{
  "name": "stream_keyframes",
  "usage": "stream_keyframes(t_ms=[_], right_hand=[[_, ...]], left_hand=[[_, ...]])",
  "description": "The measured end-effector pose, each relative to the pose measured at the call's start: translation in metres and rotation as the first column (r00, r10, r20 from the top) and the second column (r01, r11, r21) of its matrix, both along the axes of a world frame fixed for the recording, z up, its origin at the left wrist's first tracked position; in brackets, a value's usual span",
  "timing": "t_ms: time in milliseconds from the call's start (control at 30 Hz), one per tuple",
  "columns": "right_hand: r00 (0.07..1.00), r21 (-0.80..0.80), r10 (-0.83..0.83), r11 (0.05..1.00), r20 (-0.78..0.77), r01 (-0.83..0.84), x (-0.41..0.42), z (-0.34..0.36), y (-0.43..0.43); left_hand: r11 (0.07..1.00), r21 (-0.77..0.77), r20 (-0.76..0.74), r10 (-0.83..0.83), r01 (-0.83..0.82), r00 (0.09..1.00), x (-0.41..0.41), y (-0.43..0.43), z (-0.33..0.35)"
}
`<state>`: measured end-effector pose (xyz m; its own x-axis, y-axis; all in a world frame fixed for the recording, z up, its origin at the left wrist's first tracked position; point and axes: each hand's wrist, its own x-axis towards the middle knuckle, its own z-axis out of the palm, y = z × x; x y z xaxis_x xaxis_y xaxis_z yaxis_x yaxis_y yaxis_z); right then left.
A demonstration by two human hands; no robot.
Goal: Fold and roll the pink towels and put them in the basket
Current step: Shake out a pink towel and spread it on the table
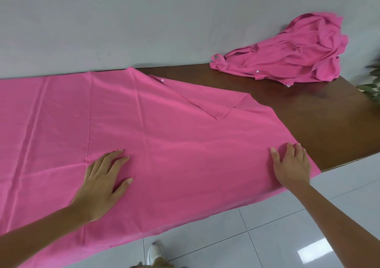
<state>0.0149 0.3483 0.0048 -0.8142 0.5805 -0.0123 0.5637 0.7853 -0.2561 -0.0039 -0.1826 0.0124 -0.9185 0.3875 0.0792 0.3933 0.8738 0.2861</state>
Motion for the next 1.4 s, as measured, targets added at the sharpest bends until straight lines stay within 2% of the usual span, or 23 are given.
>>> stream_keyframes(t_ms=[200,333,500,567,700,867,967,1100,1167,1267,1400], right_hand=[[0.997,-0.009,0.063,0.998,-0.033,-0.063,-0.018,0.009,-0.003],[0.978,0.038,0.202,0.979,-0.046,-0.2,-0.036,0.006,-0.011],[0.911,0.032,0.411,0.912,-0.042,-0.41,-0.062,0.008,-0.03],[0.857,0.026,0.515,0.857,-0.033,-0.514,-0.077,0.008,-0.035],[0.683,0.049,0.73,0.683,-0.006,-0.729,-0.115,0.012,-0.034],[0.544,0.071,0.836,0.539,0.073,-0.839,-0.155,0.019,-0.019],[0.5,0.091,0.866,0.497,0.007,-0.863,-0.174,0.023,-0.011],[0.516,0.063,0.832,0.537,-0.206,-0.841,-0.206,0.032,0.0],[0.531,0.057,0.807,0.561,-0.26,-0.826,-0.226,0.038,0.006],[0.56,0.032,0.794,0.582,-0.235,-0.812,-0.258,0.044,0.018],[0.607,-0.03,0.787,0.608,-0.113,-0.794,-0.291,0.041,0.03]], left_hand=[[0.997,-0.01,-0.03,-0.075,0.075,0.997,-0.044,0.023,0.007],[0.993,0.007,-0.026,-0.121,0.121,0.992,-0.075,0.054,0.008],[0.985,0.001,0.014,-0.175,0.175,0.985,-0.105,0.101,0.008],[0.984,0.014,0.03,-0.178,0.178,0.983,-0.114,0.123,0.011],[0.989,0.022,0.073,-0.149,0.148,0.986,-0.133,0.163,0.013],[0.997,-0.015,0.102,-0.08,0.082,0.992,-0.149,0.2,0.017],[0.999,0.01,0.092,-0.047,0.046,0.995,-0.157,0.219,0.018],[0.999,0.043,0.041,0.026,-0.027,0.999,-0.168,0.243,0.016],[0.999,0.027,0.013,0.04,-0.041,0.999,-0.177,0.257,0.017],[0.999,-0.007,0.003,0.036,-0.036,0.999,-0.196,0.281,0.023],[0.998,-0.026,0.021,0.065,-0.064,0.998,-0.224,0.318,0.033]])
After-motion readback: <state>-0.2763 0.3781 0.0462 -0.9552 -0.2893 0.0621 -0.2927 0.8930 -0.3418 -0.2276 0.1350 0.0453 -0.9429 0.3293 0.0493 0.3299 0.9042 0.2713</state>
